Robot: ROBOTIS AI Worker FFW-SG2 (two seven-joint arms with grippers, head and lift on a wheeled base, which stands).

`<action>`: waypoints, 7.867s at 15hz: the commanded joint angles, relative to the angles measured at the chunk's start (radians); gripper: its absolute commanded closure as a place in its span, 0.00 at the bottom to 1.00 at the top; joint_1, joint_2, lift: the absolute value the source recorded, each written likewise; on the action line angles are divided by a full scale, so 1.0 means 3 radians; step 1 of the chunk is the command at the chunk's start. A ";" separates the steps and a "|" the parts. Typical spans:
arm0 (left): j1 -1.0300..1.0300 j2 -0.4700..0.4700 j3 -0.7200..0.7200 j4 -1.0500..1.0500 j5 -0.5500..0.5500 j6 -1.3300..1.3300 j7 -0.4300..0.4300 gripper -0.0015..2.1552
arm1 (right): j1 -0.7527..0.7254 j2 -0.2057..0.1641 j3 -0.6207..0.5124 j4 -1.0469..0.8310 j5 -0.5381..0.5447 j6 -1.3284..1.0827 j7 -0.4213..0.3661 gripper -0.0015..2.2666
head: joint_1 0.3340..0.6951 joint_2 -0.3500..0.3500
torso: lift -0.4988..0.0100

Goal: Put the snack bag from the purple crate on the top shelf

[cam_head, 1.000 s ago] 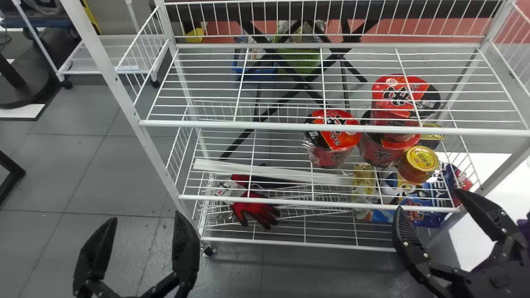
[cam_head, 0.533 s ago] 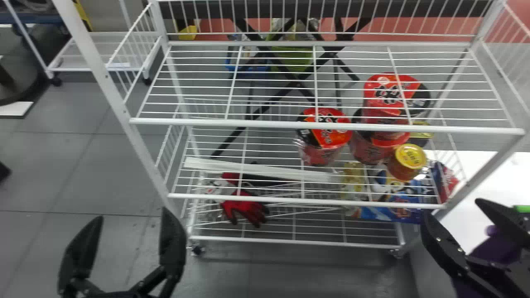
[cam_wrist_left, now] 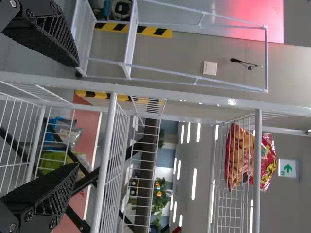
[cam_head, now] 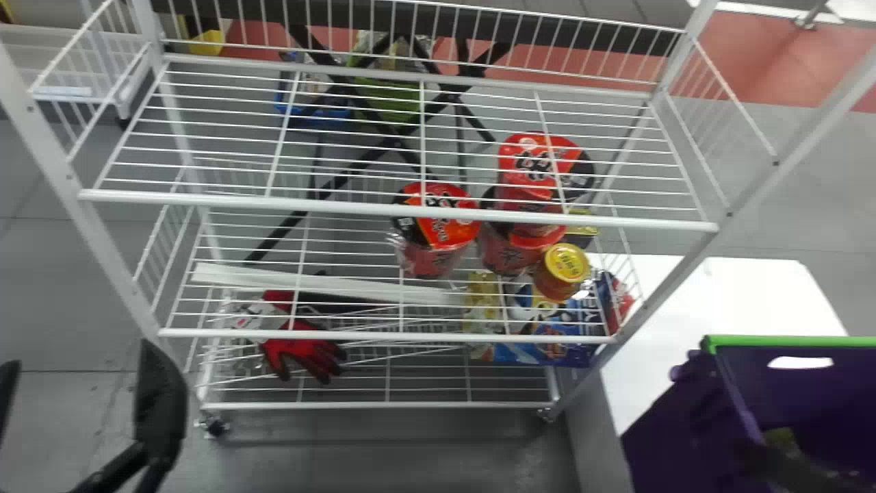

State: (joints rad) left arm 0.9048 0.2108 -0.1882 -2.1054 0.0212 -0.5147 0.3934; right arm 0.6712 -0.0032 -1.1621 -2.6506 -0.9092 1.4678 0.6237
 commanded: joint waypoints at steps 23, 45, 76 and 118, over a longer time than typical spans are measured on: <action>-0.0347 0.0325 0.0060 0.0468 0.0451 -0.0332 -0.0243 0.04 | -0.0356 -0.1789 0.1143 0.3134 0.2719 0.0348 -0.0126 0.03 | 1.00 0.00 | 0.09; -0.0464 0.0248 0.0244 0.0637 0.0614 -0.0690 -0.0263 0.04 | -0.1823 -0.1585 0.2907 0.5471 0.4427 0.0348 -0.0504 0.03 | 1.00 0.00 | 0.09; -0.0602 0.0167 0.0321 0.1107 0.0630 -0.1518 -0.0386 0.04 | -0.1639 -0.1753 0.2171 0.6463 0.3915 -0.3013 0.0201 0.03 | 1.00 0.00 | 0.09; -0.0434 0.0218 0.0285 0.0831 0.0548 -0.1498 -0.0391 0.04 | -0.0780 -0.1620 0.1159 0.4612 0.3015 -0.0835 0.0774 0.98 | 1.00 0.00 | 0.25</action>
State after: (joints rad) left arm 0.7721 0.2730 -0.1015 -1.8545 0.1857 -0.9693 0.2761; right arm 0.4244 -0.4959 -0.8138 -1.2437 0.0068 1.2173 0.8573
